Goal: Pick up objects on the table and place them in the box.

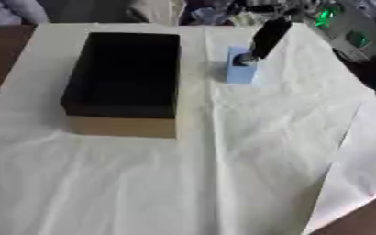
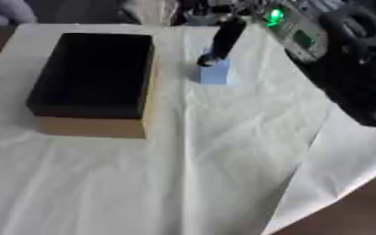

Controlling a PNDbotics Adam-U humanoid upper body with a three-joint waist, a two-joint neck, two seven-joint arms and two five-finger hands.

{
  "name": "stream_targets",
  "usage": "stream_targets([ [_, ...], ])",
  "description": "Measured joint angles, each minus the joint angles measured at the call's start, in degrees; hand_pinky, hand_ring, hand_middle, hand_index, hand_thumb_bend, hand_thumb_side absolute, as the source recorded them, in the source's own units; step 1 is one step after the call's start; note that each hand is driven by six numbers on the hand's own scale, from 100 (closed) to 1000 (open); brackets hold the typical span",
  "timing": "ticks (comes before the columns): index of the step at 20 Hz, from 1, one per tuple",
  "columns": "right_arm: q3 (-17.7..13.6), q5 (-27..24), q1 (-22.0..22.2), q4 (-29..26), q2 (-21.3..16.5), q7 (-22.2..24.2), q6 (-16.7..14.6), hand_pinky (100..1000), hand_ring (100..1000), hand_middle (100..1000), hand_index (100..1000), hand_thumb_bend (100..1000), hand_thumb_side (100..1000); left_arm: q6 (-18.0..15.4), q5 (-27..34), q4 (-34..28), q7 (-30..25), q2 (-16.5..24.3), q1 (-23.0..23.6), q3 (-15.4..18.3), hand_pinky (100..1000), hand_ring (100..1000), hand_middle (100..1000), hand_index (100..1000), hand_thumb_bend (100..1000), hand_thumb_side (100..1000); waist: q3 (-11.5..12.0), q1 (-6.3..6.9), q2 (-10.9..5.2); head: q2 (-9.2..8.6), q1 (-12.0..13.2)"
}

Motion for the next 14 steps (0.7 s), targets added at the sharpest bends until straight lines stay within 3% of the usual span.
stream_targets([
  [14, 0.19, 2.57, 0.11, 9.16, 2.43, 0.71, -0.71, 982, 1000, 949, 1000, 434, 335, 0.01, 0.05, 0.0, -0.05, -0.03, -0.33, -0.02, 964, 703, 660, 855, 100, 543, 0.61, 0.17, 0.48, -0.15, -0.2],
])
